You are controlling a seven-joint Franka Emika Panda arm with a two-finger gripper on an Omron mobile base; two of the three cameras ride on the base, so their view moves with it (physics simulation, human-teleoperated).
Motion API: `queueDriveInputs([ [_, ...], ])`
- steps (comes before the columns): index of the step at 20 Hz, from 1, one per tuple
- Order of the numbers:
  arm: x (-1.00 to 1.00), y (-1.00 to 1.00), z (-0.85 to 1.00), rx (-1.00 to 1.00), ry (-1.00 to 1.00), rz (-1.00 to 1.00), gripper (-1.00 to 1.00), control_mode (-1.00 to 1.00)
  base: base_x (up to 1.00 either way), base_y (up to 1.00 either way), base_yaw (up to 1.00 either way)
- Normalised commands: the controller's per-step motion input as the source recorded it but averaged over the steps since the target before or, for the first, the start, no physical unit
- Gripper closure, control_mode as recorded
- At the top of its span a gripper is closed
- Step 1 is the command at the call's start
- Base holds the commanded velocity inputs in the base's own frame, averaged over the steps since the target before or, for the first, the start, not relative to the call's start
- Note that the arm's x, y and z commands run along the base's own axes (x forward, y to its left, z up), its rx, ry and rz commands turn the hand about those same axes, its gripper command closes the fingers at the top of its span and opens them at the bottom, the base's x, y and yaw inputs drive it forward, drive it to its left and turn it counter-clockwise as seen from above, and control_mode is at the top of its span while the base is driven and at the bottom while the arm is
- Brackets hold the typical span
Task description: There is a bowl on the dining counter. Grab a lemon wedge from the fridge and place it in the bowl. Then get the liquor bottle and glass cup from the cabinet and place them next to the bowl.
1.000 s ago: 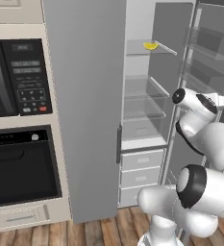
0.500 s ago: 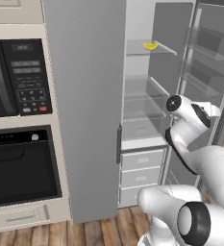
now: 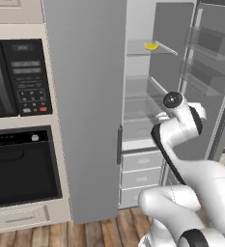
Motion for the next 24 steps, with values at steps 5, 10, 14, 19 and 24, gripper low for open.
queueDriveInputs([
  [5, -0.39, 0.76, 0.01, 0.13, 0.00, 0.25, -1.00, -1.00, 0.00, 0.00, 0.00],
  [10, -0.52, 0.69, -0.05, 0.16, 0.00, 0.33, -1.00, -1.00, 0.00, 0.00, 0.00],
  [14, -0.55, 0.64, -0.14, 0.15, 0.00, 0.34, -1.00, -1.00, 0.00, 0.00, 0.00],
  [19, -0.28, 0.31, -0.06, 0.01, 0.05, 0.06, -1.00, -1.00, 0.00, 0.00, 0.00],
  [24, 0.24, 0.02, -0.02, 0.00, 0.05, -0.01, -1.00, -1.00, 0.00, 0.00, 0.00],
])
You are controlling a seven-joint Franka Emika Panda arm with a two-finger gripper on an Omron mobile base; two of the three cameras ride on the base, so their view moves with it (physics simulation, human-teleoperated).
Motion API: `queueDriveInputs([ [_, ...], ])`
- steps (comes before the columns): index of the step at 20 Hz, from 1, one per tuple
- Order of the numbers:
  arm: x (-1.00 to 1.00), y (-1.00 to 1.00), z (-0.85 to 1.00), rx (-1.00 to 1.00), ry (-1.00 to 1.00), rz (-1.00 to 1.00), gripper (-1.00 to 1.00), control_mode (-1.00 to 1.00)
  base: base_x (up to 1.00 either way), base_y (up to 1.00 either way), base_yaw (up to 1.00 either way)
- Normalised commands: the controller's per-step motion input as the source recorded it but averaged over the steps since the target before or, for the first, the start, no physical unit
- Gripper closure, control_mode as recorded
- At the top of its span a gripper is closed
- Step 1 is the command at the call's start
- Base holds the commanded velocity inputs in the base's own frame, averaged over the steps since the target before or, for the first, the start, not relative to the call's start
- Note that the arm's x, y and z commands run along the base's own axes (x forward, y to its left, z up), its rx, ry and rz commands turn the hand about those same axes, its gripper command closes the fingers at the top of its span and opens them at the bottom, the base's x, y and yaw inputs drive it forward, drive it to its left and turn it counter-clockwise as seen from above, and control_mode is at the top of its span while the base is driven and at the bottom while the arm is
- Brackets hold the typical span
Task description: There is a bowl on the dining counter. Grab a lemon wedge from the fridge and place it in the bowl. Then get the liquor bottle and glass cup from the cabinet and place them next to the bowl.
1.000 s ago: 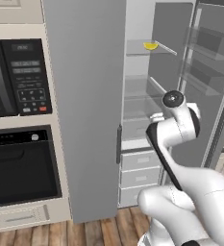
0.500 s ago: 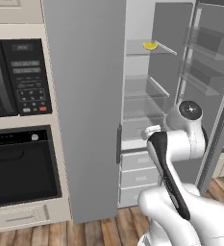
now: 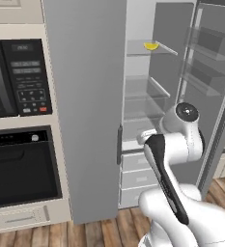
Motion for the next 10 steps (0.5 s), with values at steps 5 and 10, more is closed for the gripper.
queueDriveInputs([
  [5, 0.00, 0.00, 0.00, 0.00, 0.00, 0.00, -1.00, 1.00, 0.64, 0.00, -0.04],
  [10, 0.00, 0.00, 0.00, 0.00, 0.00, 0.00, -1.00, 1.00, 0.56, 0.00, -0.20],
])
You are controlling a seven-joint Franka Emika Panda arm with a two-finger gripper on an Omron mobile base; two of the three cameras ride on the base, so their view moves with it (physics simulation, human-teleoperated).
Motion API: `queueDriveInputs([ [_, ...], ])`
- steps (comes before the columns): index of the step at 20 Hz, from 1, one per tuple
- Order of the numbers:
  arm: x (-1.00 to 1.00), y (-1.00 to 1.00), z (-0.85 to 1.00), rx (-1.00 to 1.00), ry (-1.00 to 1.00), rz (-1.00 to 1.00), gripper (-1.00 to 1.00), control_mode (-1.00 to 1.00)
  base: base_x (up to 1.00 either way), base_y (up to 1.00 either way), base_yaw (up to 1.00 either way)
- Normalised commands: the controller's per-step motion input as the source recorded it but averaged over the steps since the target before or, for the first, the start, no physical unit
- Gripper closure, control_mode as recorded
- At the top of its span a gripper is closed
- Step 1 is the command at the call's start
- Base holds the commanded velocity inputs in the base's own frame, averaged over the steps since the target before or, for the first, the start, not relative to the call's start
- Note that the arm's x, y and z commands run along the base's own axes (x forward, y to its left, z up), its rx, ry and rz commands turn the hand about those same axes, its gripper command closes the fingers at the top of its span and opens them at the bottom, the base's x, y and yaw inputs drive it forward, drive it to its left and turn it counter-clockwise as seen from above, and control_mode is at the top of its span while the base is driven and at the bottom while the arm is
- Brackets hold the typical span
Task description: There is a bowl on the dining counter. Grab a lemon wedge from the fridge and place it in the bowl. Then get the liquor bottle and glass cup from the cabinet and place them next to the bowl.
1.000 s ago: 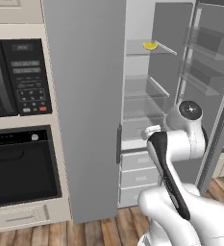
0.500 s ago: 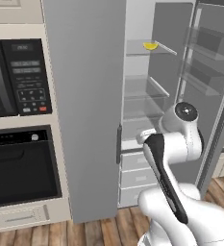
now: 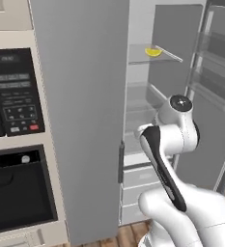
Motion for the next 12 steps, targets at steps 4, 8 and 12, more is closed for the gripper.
queueDriveInputs([
  [4, 0.00, 0.00, 0.00, 0.00, 0.00, 0.00, -1.00, 1.00, 0.44, 0.00, -0.37],
  [8, 0.00, 0.00, 0.00, 0.00, 0.00, 0.00, -1.00, 1.00, 0.49, 0.00, -0.34],
  [12, 0.00, 0.00, 0.00, 0.00, 0.00, 0.00, -1.00, 1.00, 0.52, 0.01, -0.27],
])
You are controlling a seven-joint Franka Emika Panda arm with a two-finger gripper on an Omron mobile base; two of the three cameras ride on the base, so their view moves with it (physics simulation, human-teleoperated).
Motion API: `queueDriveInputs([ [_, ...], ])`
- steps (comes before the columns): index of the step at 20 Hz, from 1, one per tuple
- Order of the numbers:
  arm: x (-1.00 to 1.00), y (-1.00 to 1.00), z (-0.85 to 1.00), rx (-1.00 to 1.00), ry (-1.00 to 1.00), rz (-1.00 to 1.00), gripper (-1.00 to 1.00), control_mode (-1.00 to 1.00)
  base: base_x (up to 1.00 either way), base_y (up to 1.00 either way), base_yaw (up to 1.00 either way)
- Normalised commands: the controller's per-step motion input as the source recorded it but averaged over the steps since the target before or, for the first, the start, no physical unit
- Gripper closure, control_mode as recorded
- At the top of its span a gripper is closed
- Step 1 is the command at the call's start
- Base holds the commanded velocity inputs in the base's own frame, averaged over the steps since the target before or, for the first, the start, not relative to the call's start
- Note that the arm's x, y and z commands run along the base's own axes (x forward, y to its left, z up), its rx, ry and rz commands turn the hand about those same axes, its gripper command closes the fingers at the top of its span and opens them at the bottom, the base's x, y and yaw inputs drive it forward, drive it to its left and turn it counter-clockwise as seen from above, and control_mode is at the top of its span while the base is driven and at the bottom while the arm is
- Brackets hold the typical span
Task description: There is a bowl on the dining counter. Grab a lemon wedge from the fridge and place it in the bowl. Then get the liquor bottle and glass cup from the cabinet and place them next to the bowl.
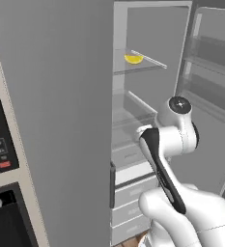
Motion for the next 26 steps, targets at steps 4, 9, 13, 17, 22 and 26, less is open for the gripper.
queueDriveInputs([
  [4, 0.00, 0.00, 0.00, 0.00, 0.00, 0.00, -1.00, 1.00, 0.56, 0.01, -0.23],
  [9, 0.00, 0.00, 0.00, 0.00, 0.00, 0.00, -1.00, 1.00, 0.61, 0.07, -0.20],
  [13, 0.00, 0.00, 0.00, 0.00, 0.00, 0.00, -1.00, 1.00, 0.62, 0.00, -0.15],
  [17, 0.03, 0.00, 0.00, 0.00, 0.00, 0.00, -1.00, -1.00, 0.39, 0.00, -0.08],
  [22, 0.11, -0.01, 0.26, -0.04, -0.02, 0.00, -1.00, -1.00, 0.00, 0.00, 0.00],
  [26, 0.06, 0.00, 0.93, -0.15, -0.01, 0.02, -1.00, -1.00, 0.00, 0.00, 0.00],
])
